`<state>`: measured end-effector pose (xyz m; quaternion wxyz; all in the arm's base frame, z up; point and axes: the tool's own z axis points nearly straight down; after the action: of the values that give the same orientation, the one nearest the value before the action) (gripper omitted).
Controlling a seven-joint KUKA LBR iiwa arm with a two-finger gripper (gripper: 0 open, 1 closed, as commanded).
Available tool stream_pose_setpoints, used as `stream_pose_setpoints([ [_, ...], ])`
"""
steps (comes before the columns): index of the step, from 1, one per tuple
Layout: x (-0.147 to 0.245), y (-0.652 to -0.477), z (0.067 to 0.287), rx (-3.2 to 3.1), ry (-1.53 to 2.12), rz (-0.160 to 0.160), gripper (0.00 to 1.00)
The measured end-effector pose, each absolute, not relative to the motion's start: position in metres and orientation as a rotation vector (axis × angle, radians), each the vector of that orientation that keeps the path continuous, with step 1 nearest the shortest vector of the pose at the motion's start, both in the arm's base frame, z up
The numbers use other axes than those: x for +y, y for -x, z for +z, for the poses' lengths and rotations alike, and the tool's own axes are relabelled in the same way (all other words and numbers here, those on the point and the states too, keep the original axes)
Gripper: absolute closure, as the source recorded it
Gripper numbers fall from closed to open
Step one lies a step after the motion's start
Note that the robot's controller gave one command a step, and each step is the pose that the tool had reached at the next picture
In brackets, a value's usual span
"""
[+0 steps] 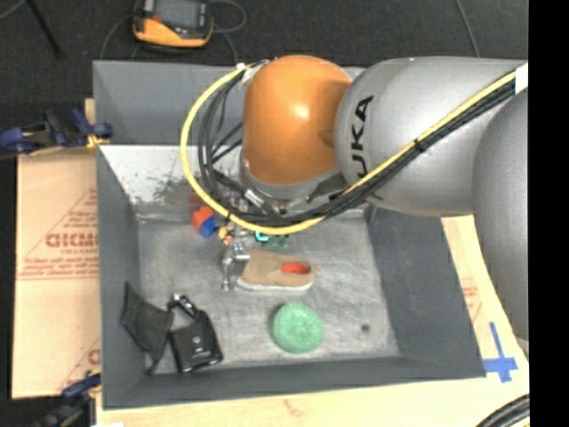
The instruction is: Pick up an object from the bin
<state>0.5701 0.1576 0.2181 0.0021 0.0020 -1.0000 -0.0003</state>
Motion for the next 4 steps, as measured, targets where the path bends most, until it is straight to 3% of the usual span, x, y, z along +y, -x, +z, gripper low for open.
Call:
stream_pose_setpoints([
  [1,0.157,-0.572,0.223,-3.145,0.000,-0.003,0.00],
  [2,0.120,-0.569,0.161,-3.149,0.073,-0.004,0.00],
  [3,0.082,-0.604,0.092,-3.126,0.375,-0.006,0.00],
  [4,0.047,-0.594,0.073,-3.095,0.587,-0.008,0.00],
])
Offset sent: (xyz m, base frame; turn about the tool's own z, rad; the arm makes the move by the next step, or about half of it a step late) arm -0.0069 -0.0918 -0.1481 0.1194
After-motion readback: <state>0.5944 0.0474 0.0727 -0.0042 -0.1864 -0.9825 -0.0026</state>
